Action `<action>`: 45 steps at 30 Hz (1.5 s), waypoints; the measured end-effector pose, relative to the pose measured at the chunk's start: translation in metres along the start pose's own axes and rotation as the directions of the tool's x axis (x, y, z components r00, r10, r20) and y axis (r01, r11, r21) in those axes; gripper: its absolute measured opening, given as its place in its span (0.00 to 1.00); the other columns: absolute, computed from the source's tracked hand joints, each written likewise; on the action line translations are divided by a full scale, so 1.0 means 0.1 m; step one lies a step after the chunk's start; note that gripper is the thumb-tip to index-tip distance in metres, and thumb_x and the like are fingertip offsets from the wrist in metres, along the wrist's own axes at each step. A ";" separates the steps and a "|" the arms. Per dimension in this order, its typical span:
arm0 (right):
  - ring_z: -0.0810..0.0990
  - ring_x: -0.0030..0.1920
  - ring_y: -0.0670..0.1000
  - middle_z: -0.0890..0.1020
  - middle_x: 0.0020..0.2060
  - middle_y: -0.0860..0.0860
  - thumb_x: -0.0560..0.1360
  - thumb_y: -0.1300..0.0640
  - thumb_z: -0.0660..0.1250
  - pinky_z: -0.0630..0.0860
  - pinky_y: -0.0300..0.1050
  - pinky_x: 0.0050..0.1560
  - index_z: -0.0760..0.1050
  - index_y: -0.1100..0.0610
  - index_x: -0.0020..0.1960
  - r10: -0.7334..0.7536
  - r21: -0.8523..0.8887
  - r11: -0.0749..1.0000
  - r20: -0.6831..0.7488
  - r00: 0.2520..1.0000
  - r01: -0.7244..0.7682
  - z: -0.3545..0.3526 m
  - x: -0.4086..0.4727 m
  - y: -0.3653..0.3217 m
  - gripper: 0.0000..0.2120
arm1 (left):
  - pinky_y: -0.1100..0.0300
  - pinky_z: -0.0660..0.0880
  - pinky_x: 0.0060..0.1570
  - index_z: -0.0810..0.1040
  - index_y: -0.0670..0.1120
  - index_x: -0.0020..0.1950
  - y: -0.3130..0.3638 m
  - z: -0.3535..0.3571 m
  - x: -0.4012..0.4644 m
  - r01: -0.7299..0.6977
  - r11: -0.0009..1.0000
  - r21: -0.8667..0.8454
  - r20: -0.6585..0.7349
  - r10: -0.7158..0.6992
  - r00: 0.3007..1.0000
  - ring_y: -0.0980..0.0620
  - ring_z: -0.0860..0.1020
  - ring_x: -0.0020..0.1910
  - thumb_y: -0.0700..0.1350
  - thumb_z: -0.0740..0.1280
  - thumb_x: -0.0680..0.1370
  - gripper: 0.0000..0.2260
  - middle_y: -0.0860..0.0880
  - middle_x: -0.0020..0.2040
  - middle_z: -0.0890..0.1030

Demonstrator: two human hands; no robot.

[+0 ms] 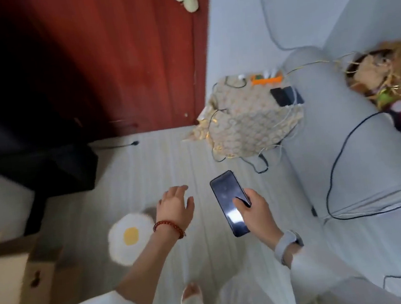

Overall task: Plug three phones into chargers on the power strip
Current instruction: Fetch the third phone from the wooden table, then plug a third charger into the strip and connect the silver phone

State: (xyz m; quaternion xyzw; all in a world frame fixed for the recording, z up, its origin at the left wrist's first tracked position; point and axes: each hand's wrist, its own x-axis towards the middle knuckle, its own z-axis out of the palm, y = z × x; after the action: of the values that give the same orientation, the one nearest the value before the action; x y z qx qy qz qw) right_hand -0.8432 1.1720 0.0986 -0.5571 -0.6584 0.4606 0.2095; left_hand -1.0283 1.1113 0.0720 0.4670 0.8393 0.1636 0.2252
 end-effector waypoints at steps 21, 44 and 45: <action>0.74 0.33 0.55 0.73 0.44 0.59 0.80 0.46 0.52 0.72 0.48 0.32 0.65 0.49 0.58 0.410 0.557 0.666 0.283 0.867 -0.496 -2.18 5.01 0.49 0.11 | 0.47 0.67 0.65 0.68 0.45 0.67 2.87 0.86 4.47 0.013 0.996 -0.086 0.238 0.008 0.971 0.45 0.67 0.66 0.45 0.58 0.78 0.18 0.43 0.67 0.70; 0.70 0.55 0.60 0.72 0.56 0.62 0.68 0.40 0.67 0.73 0.55 0.49 0.59 0.55 0.67 0.315 -0.733 0.602 -0.144 0.938 -0.315 -1.01 8.06 1.96 0.34 | 0.42 0.60 0.69 0.54 0.49 0.73 2.51 2.61 7.52 0.065 0.988 0.141 0.305 -0.106 0.946 0.44 0.49 0.75 0.43 0.60 0.76 0.27 0.47 0.77 0.50; 0.70 0.55 0.60 0.71 0.55 0.61 0.68 0.40 0.67 0.73 0.55 0.48 0.59 0.55 0.67 0.301 -0.731 0.611 -0.140 0.943 -0.304 -1.01 8.06 2.00 0.35 | 0.42 0.58 0.70 0.51 0.49 0.74 2.52 2.66 7.61 0.049 0.983 0.177 0.291 -0.100 0.951 0.44 0.46 0.75 0.44 0.60 0.77 0.28 0.47 0.77 0.48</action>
State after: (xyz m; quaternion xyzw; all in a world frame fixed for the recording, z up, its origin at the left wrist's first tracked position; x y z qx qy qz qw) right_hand -0.8907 1.9480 -0.2113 -0.6971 -0.6845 0.1794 -0.1152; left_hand -1.0596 1.9095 -0.2019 0.4716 0.8233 0.0113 0.3156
